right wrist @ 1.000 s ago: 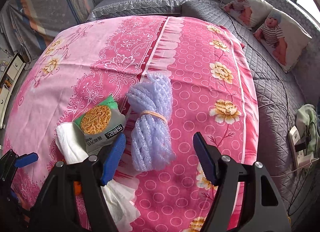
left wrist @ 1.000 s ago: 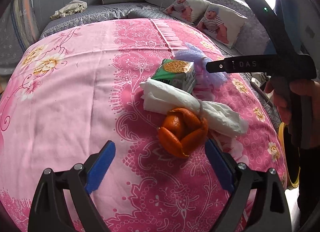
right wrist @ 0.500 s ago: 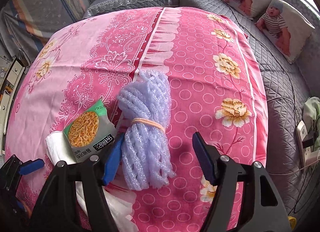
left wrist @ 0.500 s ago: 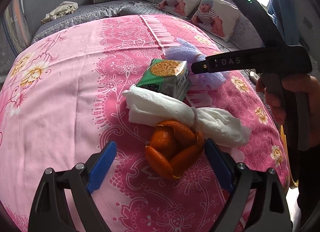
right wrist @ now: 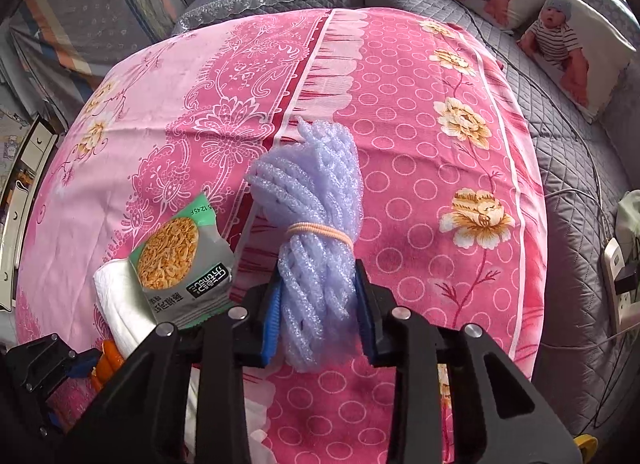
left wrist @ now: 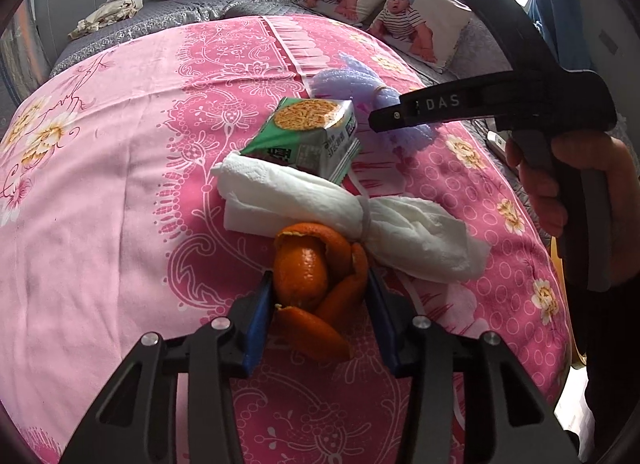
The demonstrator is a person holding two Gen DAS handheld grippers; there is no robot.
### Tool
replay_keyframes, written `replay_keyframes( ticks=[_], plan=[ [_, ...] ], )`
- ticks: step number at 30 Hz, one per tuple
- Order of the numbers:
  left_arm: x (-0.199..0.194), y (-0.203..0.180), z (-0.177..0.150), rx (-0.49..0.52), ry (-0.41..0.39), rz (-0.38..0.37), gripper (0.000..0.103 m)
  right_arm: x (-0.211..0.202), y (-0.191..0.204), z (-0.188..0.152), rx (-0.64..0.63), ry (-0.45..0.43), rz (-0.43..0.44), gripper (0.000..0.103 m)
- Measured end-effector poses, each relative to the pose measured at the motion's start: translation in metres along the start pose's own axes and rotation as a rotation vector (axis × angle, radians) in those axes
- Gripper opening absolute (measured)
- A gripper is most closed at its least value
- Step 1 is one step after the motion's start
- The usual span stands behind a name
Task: Collect trash
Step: 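Grasp the lavender foam net with the right tool while the left tool grasps the orange peel, then carry the foam net and orange peel with both tools over the bin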
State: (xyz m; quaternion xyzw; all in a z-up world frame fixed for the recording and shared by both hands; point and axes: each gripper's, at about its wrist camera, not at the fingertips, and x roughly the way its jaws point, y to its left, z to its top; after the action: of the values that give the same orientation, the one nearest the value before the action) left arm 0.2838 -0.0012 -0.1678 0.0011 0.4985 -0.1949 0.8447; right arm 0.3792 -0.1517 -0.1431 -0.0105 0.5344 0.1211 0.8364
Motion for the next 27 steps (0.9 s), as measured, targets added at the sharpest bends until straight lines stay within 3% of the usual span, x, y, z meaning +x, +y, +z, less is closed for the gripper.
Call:
replay_keyframes(
  ticks=[16,27],
  plan=[
    [-0.071,0.001,-0.025,-0.076,-0.119,-0.003,0.039,-0.068,0.026,-0.029,-0.091,-0.088,0.01,0.025],
    [-0.1,-0.014,-0.059,-0.122,-0.109,-0.017,0.039,-0.087,0.03,-0.056,-0.117,-0.092,0.019,0.025]
  ],
)
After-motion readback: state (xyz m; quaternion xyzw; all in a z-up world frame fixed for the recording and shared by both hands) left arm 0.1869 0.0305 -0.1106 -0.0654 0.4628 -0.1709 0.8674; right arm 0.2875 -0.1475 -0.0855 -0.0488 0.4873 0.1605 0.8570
